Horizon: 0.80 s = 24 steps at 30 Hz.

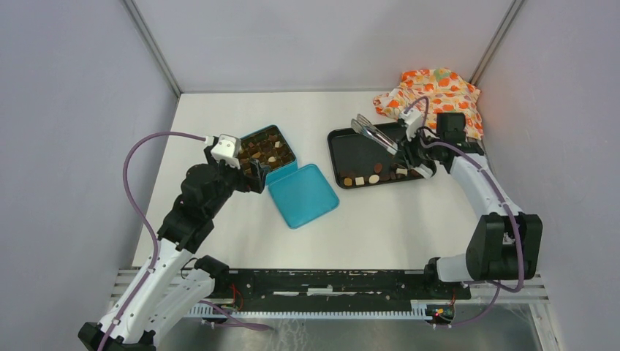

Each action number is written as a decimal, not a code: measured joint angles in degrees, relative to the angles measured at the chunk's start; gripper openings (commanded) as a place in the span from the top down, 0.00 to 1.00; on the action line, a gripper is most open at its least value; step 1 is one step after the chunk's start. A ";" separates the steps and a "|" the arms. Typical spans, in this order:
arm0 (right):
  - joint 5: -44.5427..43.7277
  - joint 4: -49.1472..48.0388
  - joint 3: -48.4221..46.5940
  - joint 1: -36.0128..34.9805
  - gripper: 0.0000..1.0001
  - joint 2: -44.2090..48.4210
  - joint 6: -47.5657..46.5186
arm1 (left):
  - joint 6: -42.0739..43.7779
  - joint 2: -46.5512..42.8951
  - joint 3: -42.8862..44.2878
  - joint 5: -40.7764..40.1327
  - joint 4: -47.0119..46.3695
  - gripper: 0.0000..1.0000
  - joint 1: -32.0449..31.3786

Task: Pack the chocolate
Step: Pick up the fake chocolate from the plate, then place the fake chocolate in the packing box.

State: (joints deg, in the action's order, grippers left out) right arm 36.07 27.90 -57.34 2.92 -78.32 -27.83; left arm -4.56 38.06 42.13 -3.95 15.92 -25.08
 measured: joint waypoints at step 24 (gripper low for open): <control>-3.50 4.52 -40.48 -39.39 0.85 -32.33 3.15 | 0.00 0.02 0.00 -1.99 0.04 0.00 0.00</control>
State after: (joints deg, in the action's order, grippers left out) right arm 32.58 32.42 -97.82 -36.47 -110.65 -24.69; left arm -4.56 38.09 42.13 -5.93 15.97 -25.08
